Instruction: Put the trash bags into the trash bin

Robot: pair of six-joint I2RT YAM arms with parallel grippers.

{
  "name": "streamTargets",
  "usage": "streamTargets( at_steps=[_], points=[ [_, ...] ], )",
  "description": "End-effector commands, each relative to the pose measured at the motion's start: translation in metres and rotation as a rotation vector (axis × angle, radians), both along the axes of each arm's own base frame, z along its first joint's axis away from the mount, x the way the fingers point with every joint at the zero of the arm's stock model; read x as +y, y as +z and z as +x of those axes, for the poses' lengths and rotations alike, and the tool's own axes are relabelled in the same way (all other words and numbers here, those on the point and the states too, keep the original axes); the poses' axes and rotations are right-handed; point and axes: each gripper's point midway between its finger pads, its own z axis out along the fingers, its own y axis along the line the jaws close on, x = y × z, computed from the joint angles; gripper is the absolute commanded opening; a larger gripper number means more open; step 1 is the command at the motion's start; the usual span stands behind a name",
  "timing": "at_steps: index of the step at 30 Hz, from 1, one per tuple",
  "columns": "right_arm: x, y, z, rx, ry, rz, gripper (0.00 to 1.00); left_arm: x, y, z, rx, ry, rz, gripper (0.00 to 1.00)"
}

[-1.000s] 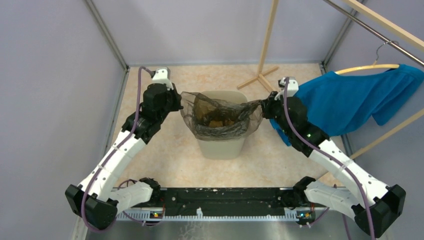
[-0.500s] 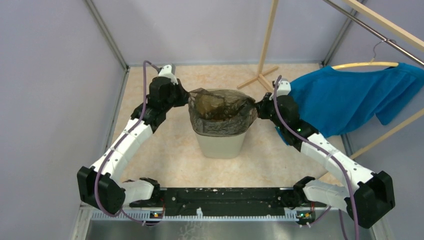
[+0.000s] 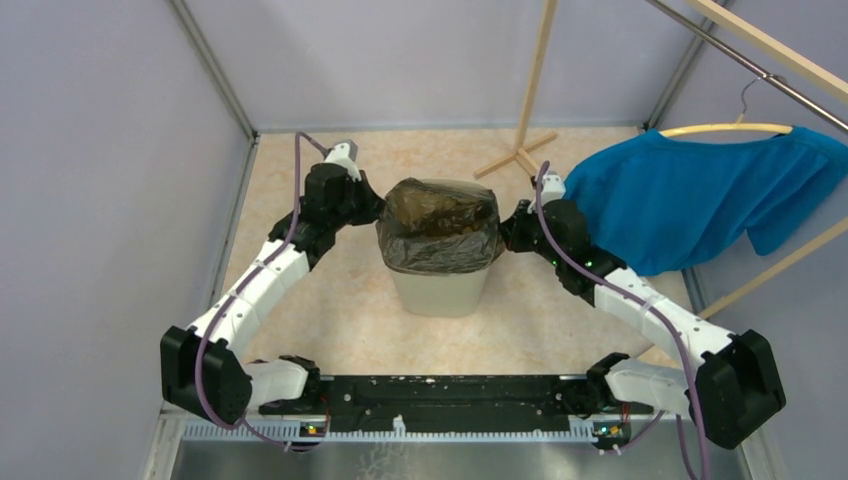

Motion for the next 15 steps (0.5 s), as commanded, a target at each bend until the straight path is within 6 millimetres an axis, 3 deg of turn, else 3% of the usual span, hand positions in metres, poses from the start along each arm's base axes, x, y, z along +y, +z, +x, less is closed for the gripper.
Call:
streamTargets(
  at_steps=[1, 4, 8, 12, 15],
  points=[
    [-0.005, -0.033, -0.011, 0.072, 0.017, -0.02, 0.0, -0.003, 0.028, 0.0, -0.071, -0.031, -0.03, 0.0],
    [-0.007, -0.044, -0.017, 0.1, 0.022, -0.032, 0.0, -0.008, 0.054, 0.002, -0.141, -0.063, -0.047, 0.0],
    [-0.012, -0.025, -0.013, 0.049, 0.004, -0.04, 0.0, -0.015, 0.081, 0.01, -0.225, -0.09, -0.069, 0.0],
    [-0.013, -0.004, -0.001, -0.001, -0.018, -0.055, 0.02, -0.02, 0.077, 0.023, -0.206, -0.081, -0.078, 0.0],
    [-0.008, -0.008, 0.007, 0.008, -0.013, -0.063, 0.02, -0.025, 0.064, 0.032, -0.177, -0.077, -0.085, 0.0]
  ],
)
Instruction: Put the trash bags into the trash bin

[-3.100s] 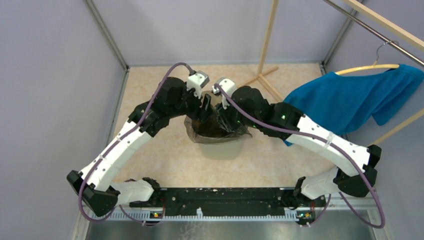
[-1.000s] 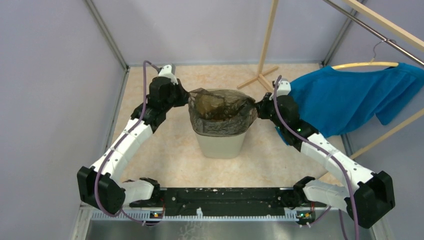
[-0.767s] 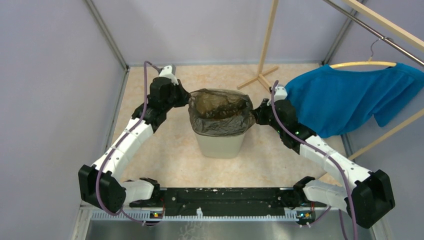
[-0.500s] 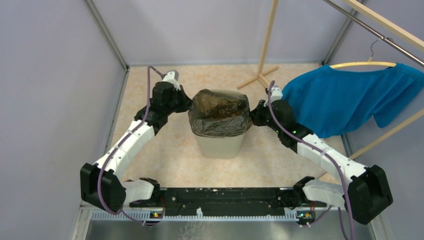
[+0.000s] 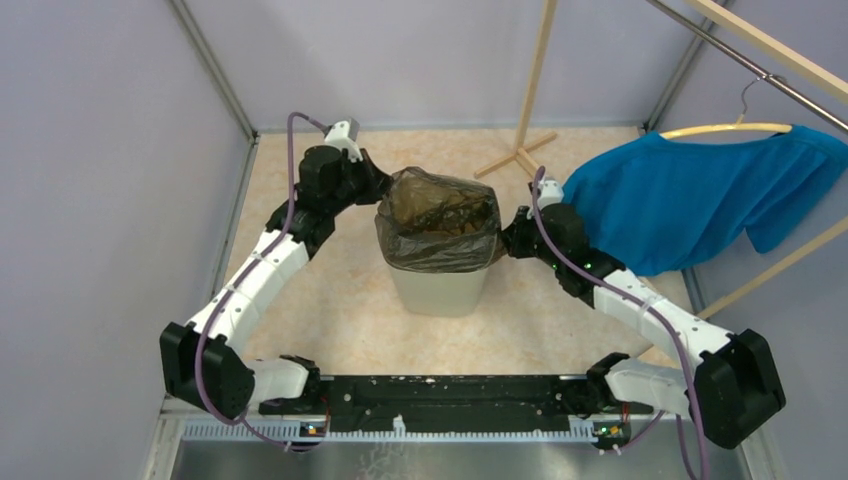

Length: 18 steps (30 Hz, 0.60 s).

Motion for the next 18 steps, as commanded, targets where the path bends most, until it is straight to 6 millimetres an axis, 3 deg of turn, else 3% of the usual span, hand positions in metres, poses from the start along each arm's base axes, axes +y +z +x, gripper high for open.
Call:
streamTargets(
  at_steps=[1, 6, 11, 14, 18],
  points=[
    [-0.003, 0.006, 0.019, -0.02, -0.027, -0.04, 0.02, -0.011, 0.007, 0.022, -0.039, -0.014, -0.03, 0.0],
    [-0.001, -0.024, 0.024, 0.025, -0.038, -0.062, 0.02, -0.016, 0.002, 0.036, -0.028, -0.012, -0.025, 0.0],
    [-0.003, -0.056, 0.017, 0.085, -0.032, -0.081, 0.01, -0.015, 0.0, 0.044, -0.031, 0.006, -0.015, 0.0],
    [-0.001, -0.05, 0.014, 0.069, -0.016, -0.074, 0.02, -0.013, -0.012, 0.045, -0.007, 0.015, -0.004, 0.0],
    [-0.003, -0.024, 0.016, 0.03, -0.021, -0.069, 0.03, -0.012, -0.037, 0.042, 0.063, 0.03, 0.005, 0.0]
  ],
)
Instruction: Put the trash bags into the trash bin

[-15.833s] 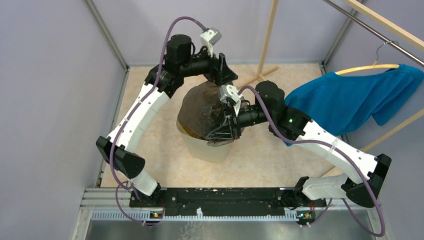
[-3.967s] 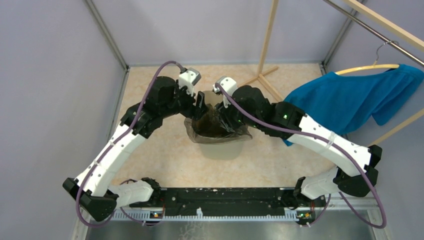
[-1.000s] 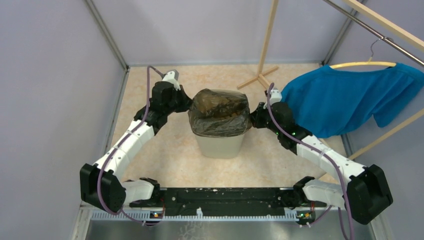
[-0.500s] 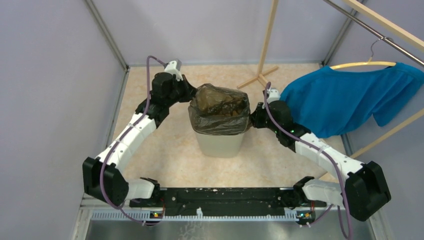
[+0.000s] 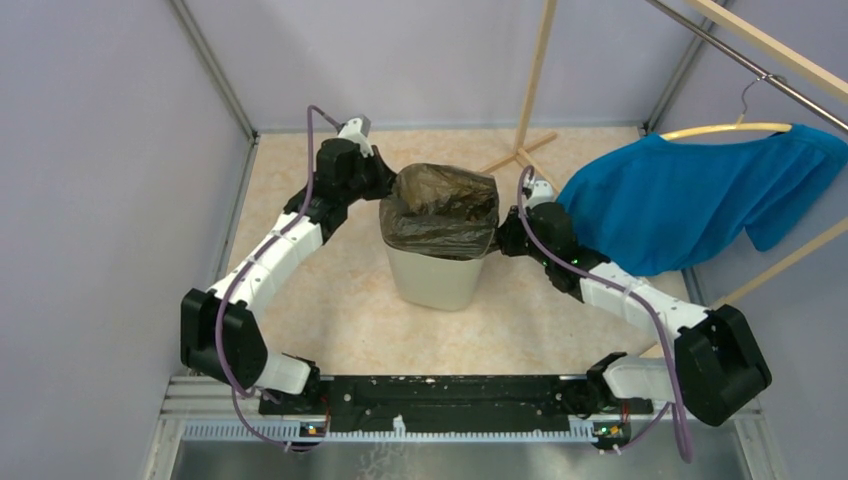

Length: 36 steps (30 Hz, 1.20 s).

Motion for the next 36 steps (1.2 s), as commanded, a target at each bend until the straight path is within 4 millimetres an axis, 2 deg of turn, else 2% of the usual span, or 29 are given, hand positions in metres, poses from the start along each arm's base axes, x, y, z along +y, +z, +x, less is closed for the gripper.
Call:
streamTargets(
  at_steps=[1, 6, 9, 12, 15, 22, 26, 31, 34, 36],
  points=[
    [-0.016, 0.004, -0.006, 0.024, -0.021, -0.059, 0.04, 0.003, -0.016, 0.006, 0.029, 0.035, 0.0, 0.0],
    [-0.016, 0.05, -0.001, -0.058, -0.022, -0.041, 0.1, 0.004, -0.048, -0.015, 0.12, 0.007, 0.001, 0.0],
    [-0.015, 0.061, 0.005, -0.076, -0.026, -0.045, 0.11, 0.003, -0.054, -0.026, 0.13, -0.011, -0.016, 0.0],
    [-0.014, 0.055, 0.013, -0.057, -0.044, -0.061, 0.05, 0.001, -0.053, -0.03, 0.13, -0.027, -0.027, 0.0],
    [-0.011, 0.041, 0.017, -0.021, -0.053, -0.06, 0.03, 0.001, -0.052, -0.031, 0.133, -0.031, -0.027, 0.0],
    [-0.005, -0.002, 0.008, 0.078, -0.027, -0.065, 0.0, -0.002, -0.04, -0.033, 0.12, -0.05, -0.042, 0.0],
    [-0.007, 0.002, -0.004, 0.076, -0.013, -0.043, 0.0, 0.0, -0.039, -0.037, 0.121, -0.052, -0.036, 0.0],
    [-0.021, 0.013, -0.018, 0.061, -0.015, -0.069, 0.0, 0.008, -0.044, -0.05, 0.141, -0.049, 0.006, 0.0],
    [-0.023, 0.018, -0.03, 0.059, 0.014, -0.069, 0.0, 0.014, -0.038, -0.059, 0.133, -0.052, 0.029, 0.0],
    [-0.025, 0.025, -0.037, 0.057, 0.033, -0.072, 0.07, 0.018, -0.031, -0.066, 0.112, -0.063, 0.045, 0.0]
  ],
)
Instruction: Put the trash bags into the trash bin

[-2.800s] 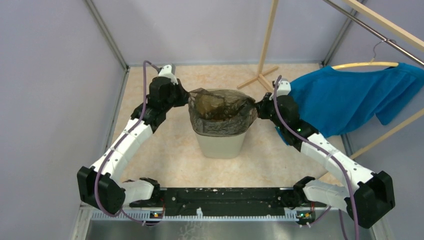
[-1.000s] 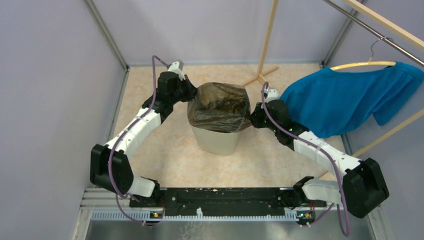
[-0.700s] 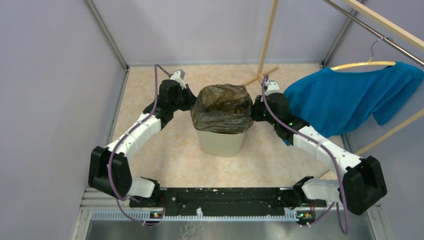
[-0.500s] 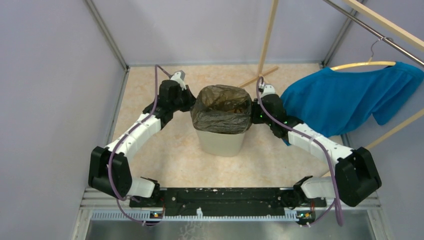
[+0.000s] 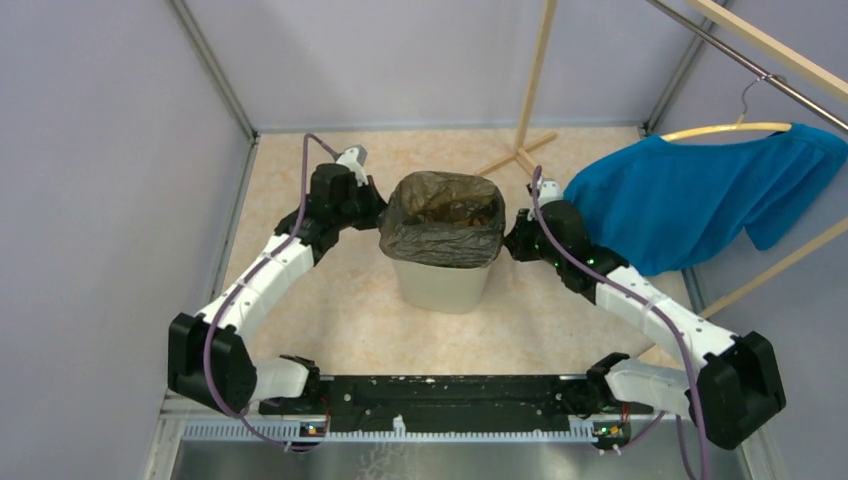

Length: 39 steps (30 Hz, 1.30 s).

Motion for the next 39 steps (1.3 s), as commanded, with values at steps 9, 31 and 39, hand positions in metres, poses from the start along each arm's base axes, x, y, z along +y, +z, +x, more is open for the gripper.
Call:
streamTargets(
  at_steps=[9, 31, 39],
  points=[
    [-0.034, 0.099, -0.039, -0.109, 0.031, -0.052, 0.41, 0.037, 0.032, -0.03, -0.058, 0.011, 0.178, 0.33],
    [0.061, 0.141, -0.116, 0.037, 0.385, 0.388, 0.68, 0.037, 0.11, -0.106, -0.181, -0.072, -0.001, 0.98],
    [0.054, 0.13, -0.12, 0.053, 0.351, 0.385, 0.27, 0.01, 0.114, -0.133, -0.163, -0.229, -0.143, 0.98]
  ],
)
